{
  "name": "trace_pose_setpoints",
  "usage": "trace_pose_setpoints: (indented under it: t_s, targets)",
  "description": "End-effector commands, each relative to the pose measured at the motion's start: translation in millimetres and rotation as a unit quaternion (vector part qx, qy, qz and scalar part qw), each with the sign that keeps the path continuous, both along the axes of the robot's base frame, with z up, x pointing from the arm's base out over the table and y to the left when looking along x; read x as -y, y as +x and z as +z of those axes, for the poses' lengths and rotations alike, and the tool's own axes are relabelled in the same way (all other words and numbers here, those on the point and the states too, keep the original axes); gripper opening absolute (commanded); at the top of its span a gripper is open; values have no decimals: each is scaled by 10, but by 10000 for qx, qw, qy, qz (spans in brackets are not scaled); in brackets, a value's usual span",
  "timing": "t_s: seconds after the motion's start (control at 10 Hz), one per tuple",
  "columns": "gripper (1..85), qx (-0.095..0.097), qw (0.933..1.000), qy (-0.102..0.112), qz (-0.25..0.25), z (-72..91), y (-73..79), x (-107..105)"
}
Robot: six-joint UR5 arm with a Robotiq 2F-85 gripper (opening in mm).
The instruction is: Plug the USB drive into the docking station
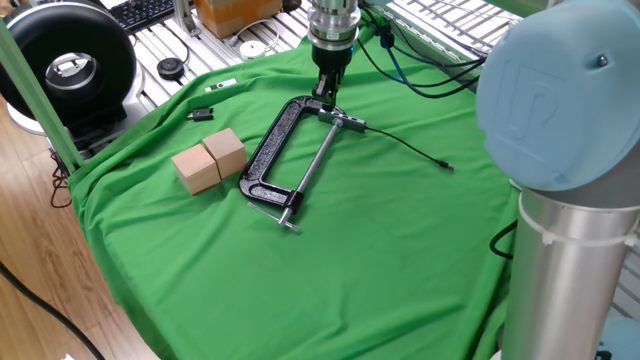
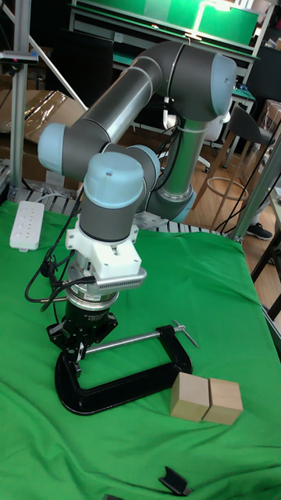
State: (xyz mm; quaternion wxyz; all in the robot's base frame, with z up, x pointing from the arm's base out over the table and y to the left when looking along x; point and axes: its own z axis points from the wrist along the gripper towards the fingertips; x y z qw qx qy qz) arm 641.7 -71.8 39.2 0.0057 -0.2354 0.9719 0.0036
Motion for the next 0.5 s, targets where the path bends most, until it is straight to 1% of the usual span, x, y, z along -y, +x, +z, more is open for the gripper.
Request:
trace_pose_setpoints:
  t_s: [0.0,0.1,0.4]
  targets:
    - [17,8,10000,51,-25,52,2,-6]
    - [17,-15,10000,50,-10,85,-1,9]
    - [17,-7,10000,58,-2,82,22,0]
